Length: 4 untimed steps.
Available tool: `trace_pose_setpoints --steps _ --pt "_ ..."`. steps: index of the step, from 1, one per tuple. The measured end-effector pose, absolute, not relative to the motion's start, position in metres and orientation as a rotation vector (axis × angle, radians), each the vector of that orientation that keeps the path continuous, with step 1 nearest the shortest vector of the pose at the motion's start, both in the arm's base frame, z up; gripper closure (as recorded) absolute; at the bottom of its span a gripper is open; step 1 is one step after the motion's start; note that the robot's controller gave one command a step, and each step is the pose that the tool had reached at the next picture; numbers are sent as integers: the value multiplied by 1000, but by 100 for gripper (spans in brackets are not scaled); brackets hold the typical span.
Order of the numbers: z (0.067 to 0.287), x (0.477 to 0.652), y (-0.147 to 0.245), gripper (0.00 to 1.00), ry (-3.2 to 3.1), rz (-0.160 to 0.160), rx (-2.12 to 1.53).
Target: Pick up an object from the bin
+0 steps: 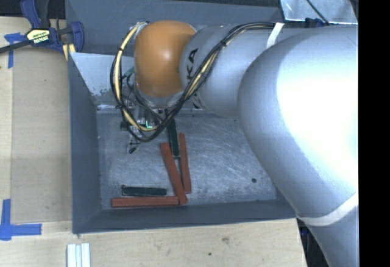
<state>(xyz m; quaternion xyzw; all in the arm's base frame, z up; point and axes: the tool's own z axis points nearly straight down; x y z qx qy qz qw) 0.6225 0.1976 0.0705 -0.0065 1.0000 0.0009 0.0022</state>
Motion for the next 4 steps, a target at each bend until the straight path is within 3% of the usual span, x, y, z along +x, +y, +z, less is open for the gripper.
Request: trace_pose_setpoints --steps 1,2,3,4 --pt "70 620 155 0 3138 -3 -127" --pt "72 621 158 100 3136 1 -128" --pt "224 590 157 100 3128 4 -124" --pt "219 589 157 100 3136 1 -121"
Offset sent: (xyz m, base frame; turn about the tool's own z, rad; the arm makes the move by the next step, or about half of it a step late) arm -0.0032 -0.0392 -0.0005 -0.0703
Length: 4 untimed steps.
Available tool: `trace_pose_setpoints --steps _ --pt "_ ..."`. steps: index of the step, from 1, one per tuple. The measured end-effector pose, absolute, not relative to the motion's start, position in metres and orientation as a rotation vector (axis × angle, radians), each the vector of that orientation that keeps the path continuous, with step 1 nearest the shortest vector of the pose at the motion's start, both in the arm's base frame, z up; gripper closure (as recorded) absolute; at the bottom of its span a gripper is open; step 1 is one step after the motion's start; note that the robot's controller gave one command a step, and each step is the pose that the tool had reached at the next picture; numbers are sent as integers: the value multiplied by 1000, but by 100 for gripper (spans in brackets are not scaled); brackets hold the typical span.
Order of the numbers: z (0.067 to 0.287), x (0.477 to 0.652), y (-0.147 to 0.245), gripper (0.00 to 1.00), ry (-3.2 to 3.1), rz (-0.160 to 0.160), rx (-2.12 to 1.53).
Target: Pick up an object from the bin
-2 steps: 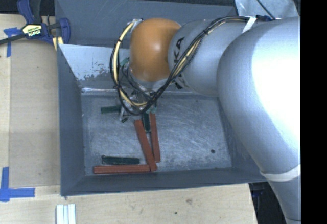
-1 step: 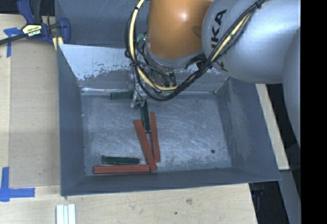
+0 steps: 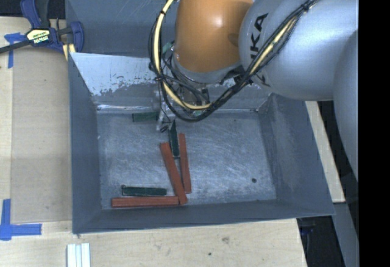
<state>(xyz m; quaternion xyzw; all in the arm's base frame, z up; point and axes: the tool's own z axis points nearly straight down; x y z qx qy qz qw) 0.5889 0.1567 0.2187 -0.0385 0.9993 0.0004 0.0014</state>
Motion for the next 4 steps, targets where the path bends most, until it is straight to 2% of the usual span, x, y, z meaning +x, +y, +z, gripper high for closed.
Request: trace_pose_setpoints --steps 1,2,3,4 --pt "219 589 157 100 3137 1 -121" --pt "192 587 149 100 2905 0 -1197" --pt "192 587 150 100 2907 1 -1192" --pt "143 602 142 100 2913 1 -1182"
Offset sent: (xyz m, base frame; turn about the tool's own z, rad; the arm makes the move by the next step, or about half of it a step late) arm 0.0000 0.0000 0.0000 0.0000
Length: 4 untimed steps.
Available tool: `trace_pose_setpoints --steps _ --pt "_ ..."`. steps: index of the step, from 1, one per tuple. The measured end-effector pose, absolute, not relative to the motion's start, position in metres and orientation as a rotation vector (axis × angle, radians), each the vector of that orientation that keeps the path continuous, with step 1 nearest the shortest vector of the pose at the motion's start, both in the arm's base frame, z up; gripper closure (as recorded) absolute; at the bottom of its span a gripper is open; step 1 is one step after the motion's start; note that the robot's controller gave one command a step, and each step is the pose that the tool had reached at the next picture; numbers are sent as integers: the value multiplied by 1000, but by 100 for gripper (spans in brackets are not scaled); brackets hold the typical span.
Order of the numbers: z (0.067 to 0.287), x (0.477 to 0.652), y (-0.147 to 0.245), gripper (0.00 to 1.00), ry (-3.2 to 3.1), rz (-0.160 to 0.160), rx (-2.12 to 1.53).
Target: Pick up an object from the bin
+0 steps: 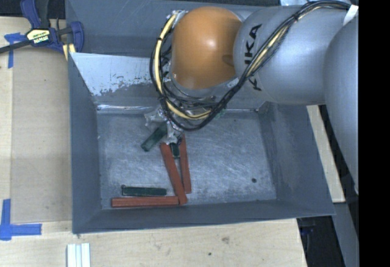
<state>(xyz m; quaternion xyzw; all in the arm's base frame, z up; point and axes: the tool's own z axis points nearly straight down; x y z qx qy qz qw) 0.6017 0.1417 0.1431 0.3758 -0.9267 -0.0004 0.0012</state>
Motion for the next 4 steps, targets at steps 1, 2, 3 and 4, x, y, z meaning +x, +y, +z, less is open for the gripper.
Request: trace_pose_setpoints --steps 1,2,3,4 --pt "159 592 163 100 -2923 -2 1165" --pt "172 615 132 100 -2929 3 1154" --pt "171 614 134 100 -2925 -1 1155" --pt "158 616 165 100 -2932 -2 1145"
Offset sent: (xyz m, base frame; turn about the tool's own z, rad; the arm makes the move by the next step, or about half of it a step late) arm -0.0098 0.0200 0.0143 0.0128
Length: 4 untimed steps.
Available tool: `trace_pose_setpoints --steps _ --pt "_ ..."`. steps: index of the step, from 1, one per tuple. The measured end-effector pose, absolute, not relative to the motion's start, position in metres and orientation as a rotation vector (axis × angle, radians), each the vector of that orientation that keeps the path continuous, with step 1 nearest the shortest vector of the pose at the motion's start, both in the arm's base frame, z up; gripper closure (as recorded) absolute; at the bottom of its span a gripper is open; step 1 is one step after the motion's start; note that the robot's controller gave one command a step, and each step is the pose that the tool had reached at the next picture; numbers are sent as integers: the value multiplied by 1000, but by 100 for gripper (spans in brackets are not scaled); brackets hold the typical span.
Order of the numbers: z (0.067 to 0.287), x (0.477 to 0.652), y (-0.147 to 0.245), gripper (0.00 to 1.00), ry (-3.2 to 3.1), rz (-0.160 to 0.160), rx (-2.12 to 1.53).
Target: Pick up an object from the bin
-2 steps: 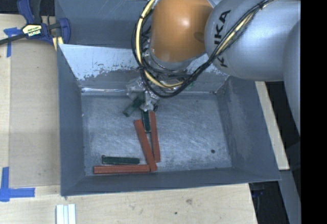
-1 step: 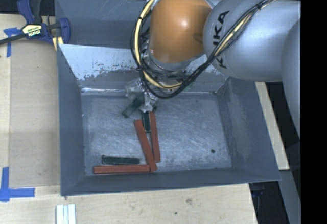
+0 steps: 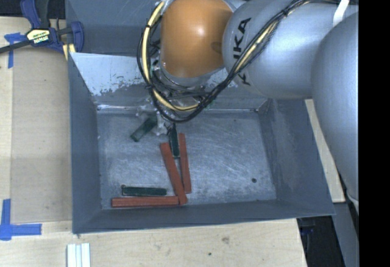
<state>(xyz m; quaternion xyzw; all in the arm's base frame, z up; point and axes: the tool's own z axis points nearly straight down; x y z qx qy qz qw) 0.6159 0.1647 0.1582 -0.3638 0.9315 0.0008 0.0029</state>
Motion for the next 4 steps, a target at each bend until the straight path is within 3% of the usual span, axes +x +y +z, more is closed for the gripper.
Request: trace_pose_setpoints --steps 4 --pt "159 616 163 100 2925 1 -1131"
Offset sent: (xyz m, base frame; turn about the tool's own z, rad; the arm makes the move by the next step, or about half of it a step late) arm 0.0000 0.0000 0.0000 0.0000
